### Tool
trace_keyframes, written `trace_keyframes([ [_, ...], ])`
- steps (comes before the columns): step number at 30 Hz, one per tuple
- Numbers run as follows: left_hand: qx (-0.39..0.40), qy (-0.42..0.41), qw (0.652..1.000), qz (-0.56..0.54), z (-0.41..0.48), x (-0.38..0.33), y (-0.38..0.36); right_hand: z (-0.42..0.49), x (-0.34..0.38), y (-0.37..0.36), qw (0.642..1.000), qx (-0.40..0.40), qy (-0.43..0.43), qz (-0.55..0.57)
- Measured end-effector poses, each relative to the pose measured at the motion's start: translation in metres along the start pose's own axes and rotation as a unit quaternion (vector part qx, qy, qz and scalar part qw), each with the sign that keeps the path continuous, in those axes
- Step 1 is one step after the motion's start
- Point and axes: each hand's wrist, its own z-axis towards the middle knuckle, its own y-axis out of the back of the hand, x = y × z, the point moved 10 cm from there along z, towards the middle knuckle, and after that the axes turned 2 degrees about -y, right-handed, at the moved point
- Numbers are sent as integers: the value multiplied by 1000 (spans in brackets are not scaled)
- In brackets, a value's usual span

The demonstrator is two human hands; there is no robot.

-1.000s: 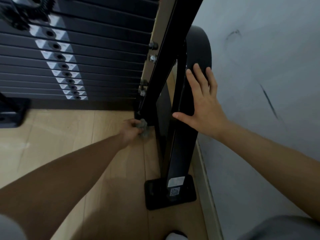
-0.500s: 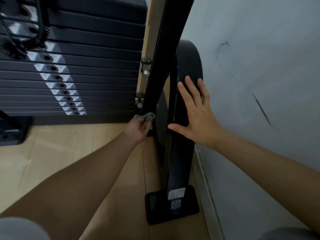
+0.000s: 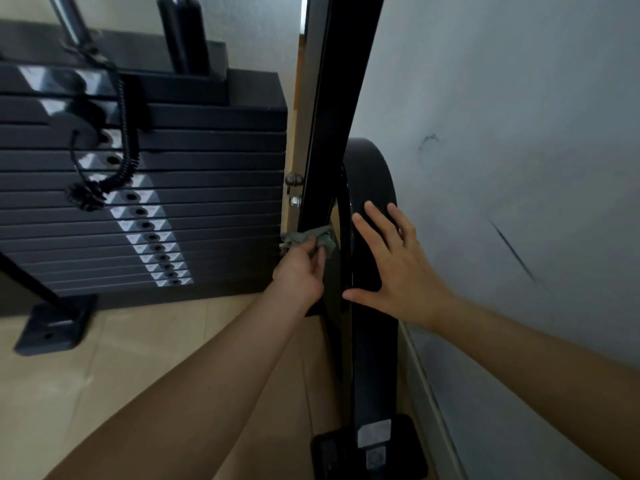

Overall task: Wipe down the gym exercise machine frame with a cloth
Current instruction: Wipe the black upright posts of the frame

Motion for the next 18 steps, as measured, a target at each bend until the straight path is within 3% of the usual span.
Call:
trace_keyframes([
  [18, 46, -96, 994, -27, -89, -52, -79, -1, 0, 4, 1000, 13, -12, 26],
])
